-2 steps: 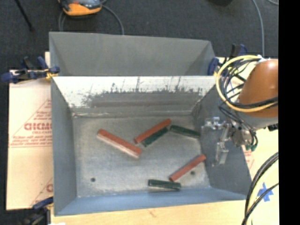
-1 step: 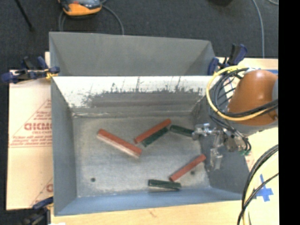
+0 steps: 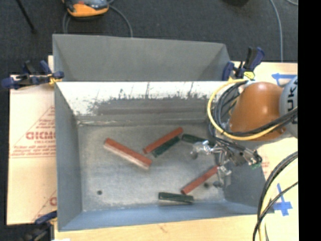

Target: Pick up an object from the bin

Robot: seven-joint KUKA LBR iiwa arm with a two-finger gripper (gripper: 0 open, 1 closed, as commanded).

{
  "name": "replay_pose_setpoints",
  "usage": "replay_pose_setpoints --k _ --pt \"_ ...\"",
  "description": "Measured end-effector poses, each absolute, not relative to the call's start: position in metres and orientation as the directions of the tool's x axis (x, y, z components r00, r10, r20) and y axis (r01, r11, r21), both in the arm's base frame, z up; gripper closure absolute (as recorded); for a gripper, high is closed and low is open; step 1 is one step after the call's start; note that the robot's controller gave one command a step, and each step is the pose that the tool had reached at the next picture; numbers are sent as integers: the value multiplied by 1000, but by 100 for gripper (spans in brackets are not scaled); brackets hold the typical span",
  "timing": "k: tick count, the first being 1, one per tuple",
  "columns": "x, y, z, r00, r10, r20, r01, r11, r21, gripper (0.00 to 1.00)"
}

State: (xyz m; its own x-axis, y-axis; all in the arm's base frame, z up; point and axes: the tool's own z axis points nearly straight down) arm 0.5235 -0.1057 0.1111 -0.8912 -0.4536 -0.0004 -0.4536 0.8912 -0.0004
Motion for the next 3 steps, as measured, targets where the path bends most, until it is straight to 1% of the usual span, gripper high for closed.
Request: replay_pose_setpoints --k 1,2,3 --pt "531 -99 126 -830 -557 -3 -557 830 -3 0" --pt "529 -87 100 -743 -669 -2 -669 743 -4 0" --pt "524 -78 70 -514 -858 -3 -858 514 -2 100"
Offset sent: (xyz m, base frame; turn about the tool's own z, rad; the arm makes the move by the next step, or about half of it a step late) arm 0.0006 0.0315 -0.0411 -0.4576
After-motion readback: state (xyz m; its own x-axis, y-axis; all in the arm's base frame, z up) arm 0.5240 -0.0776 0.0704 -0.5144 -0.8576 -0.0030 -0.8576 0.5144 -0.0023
